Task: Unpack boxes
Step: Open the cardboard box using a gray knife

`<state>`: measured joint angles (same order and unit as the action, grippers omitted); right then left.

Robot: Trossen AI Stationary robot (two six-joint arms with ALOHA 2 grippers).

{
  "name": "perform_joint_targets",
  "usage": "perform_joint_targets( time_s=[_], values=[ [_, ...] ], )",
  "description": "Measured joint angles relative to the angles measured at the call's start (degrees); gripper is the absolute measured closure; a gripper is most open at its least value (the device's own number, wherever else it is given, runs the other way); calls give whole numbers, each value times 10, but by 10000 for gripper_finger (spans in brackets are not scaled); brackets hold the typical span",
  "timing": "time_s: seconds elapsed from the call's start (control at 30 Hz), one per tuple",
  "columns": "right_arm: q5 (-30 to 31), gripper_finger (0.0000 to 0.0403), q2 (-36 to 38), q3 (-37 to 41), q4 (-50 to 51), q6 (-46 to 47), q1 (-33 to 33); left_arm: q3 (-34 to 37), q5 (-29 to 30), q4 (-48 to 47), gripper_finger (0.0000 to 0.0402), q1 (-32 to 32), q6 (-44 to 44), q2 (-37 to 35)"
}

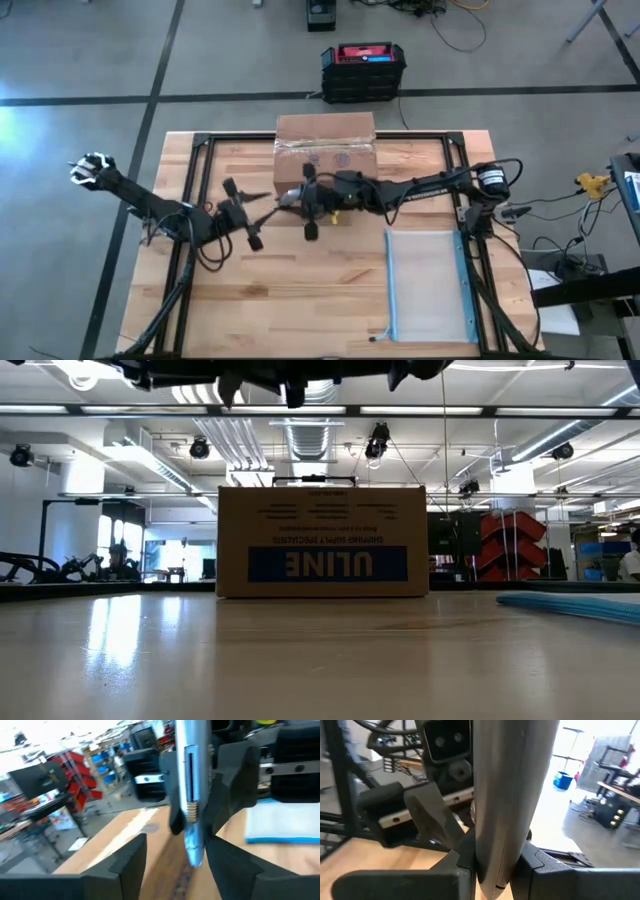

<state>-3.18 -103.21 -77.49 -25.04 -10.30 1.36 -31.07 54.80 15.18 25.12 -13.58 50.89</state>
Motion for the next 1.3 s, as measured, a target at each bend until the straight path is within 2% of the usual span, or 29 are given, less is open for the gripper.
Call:
perform_joint_targets(
  time_s=[0.07, 0.13, 0.23, 0.4, 0.53, 0.63, 0.73, 0.93, 1.17, 1.3],
  values=[
    [0, 353, 3, 0, 7, 3, 24, 0, -22, -31, 205, -38, 19, -21],
    [-1, 353, 5, 0, 11, 6, 51, 0, -73, -54, 205, -91, 38, -31],
    [-11, 353, 6, 0, 23, 5, 91, 0, -183, -69, 213, -195, 38, -25],
    [-79, 353, 6, 0, 42, 16, 152, -6, -391, -72, 230, -412, 27, 1],
    [-89, 353, 6, 0, 48, -14, 183, -19, -544, -51, 240, -575, 29, 24],
    [-98, 353, 7, 0, 53, -22, 201, -20, -657, -27, 243, -652, 57, 54],
    [-115, 353, 7, 0, 59, -15, 210, -20, -700, -11, 244, -670, 61, 88],
    [-125, 353, 10, 0, 70, -7, 210, -41, -707, -12, 242, -664, -23, 151],
    [-120, 353, 10, 0, 72, 5, 216, -69, -713, -66, 243, -665, -99, 211],
    [-128, 353, 10, 0, 72, 7, 217, -70, -774, -68, 237, -663, -86, 225]
  ],
)
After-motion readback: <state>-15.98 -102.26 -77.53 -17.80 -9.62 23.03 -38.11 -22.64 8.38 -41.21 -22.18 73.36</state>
